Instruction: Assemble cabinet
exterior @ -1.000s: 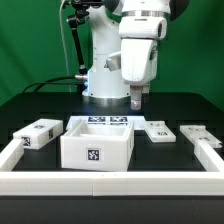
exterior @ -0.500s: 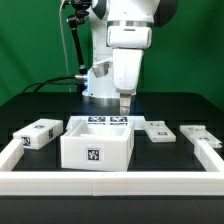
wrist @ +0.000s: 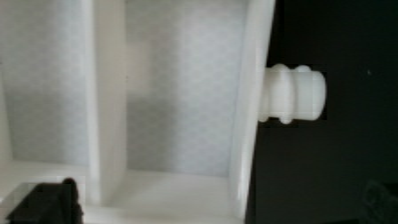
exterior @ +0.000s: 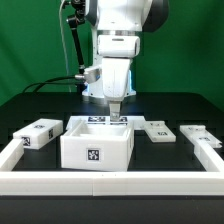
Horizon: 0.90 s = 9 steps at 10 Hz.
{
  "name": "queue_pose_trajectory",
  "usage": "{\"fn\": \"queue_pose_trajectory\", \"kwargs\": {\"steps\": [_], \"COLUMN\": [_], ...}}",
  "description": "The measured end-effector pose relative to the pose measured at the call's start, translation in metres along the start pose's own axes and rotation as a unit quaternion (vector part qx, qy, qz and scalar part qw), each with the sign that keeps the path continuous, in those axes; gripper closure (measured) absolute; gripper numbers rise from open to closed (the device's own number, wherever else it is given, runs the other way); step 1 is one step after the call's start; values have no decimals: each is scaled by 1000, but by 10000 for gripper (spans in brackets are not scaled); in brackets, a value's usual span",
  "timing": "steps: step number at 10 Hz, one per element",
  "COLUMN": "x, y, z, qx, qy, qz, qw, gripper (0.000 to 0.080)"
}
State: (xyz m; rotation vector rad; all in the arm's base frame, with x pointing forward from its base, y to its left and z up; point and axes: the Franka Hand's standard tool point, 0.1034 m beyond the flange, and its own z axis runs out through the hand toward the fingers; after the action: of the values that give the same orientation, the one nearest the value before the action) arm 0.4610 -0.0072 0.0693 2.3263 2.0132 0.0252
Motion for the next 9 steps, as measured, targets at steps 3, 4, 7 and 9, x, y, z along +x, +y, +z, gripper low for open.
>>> {"fn": "queue_pose_trajectory", "kwargs": {"steps": [3,4,7,9], "x": [6,8,11,7], "y": [-18,-20,-28,-36], "z": [16,22,39,56], "qx": [7,11,19,28], "qy": [7,8,13,17], "qz": [29,34,37,38], "qw": [1000,999,999,999], "gripper": [1,1,1,1]}}
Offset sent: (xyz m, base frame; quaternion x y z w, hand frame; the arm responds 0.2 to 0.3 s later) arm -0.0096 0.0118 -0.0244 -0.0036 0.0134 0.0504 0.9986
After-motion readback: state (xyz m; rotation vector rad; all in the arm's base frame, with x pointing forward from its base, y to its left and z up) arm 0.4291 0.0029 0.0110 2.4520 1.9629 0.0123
